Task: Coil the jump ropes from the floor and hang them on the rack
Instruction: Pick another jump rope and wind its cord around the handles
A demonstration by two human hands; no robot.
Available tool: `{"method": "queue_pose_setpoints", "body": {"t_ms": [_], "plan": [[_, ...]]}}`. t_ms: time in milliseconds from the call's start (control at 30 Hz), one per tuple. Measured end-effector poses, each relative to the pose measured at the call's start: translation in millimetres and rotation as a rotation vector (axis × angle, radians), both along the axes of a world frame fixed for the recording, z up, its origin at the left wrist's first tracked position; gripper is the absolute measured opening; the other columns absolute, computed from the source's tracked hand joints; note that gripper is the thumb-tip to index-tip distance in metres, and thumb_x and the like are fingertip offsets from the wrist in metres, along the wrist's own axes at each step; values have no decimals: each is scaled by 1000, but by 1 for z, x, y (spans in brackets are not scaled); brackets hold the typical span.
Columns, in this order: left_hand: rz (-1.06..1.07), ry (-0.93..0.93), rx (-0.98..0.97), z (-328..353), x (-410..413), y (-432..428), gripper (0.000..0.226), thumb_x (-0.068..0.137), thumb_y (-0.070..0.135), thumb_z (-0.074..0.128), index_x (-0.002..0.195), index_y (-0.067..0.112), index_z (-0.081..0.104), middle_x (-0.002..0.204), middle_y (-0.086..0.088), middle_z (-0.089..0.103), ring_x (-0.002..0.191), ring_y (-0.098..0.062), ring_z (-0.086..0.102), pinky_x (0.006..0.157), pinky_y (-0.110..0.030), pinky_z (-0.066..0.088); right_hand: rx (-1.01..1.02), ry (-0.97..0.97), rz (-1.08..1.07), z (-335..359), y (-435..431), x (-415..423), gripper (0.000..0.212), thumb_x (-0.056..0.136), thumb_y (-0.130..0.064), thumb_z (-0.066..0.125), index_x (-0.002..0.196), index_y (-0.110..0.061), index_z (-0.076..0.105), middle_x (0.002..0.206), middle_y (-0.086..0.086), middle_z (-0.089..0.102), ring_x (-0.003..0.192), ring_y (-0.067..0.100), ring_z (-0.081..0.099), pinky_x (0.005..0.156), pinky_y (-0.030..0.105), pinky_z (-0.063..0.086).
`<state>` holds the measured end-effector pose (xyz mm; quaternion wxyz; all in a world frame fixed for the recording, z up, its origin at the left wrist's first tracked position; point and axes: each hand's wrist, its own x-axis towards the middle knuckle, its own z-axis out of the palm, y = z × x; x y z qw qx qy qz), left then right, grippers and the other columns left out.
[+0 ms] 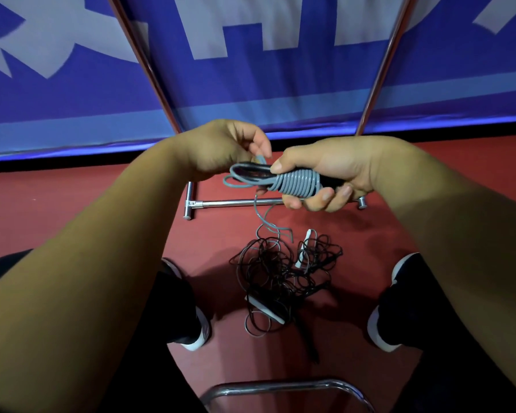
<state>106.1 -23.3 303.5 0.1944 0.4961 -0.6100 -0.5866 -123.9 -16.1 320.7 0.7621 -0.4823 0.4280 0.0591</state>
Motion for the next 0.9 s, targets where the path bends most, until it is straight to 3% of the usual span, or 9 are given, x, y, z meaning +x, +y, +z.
{"method": "queue_pose_setpoints", "body": {"t_ms": [133,367,433,533,633,733,800,900], "plan": [[-13,-105,-67,5,-6,-2,41,77,-23,70,101,11,74,81,-3,65,70,-11,59,69,-19,52,-112,140,26,-7,0,6,28,104,-42,58,112,-15,59,78,6,62,46,10,36,35,11,20],[-63,-343,-251,13,-22,-3,38,79,-8,78,107,18,76,89,-5,75,74,-16,68,78,-28,59,-382,321,-46,-22,-12,6,32,101,-41,63,111,-11,63,102,10,81,55,18,48,43,19,32],[-43,-483,-282,11,-26,-3,36,79,-2,78,105,21,74,91,-3,77,78,-20,73,83,-39,62,-518,415,-35,-26,-15,6,39,98,-44,62,103,-6,69,93,12,80,53,21,49,45,23,38],[28,-531,-133,3,-30,1,24,83,2,82,101,11,70,91,-12,78,76,-26,77,77,-47,66,-675,503,-71,-29,-14,8,44,99,-44,60,94,-2,73,63,10,68,39,21,51,43,21,42],[64,-572,14,-1,-34,8,10,96,11,73,97,2,68,79,-16,77,63,-25,76,63,-39,66,-767,513,-121,-32,-11,12,42,96,-38,62,96,3,73,56,10,65,35,19,53,37,17,38],[128,-469,148,-3,-37,10,19,106,13,55,103,-2,65,82,-15,78,68,-31,78,61,-40,66,-782,463,-240,-33,-9,16,36,92,-31,64,99,4,69,58,12,62,41,22,51,39,20,41],[183,-320,201,-6,-34,8,22,109,13,48,108,-1,65,82,-14,78,73,-31,78,74,-45,65,-765,413,-327,-31,-10,17,27,92,-28,65,98,-2,65,66,16,63,54,24,52,42,24,42],[175,-164,95,-7,-26,1,25,112,17,46,108,6,68,86,-12,75,87,-26,73,96,-46,58,-697,350,-418,-29,-11,16,19,90,-31,64,94,-12,60,92,22,75,64,26,54,46,26,41]]}}
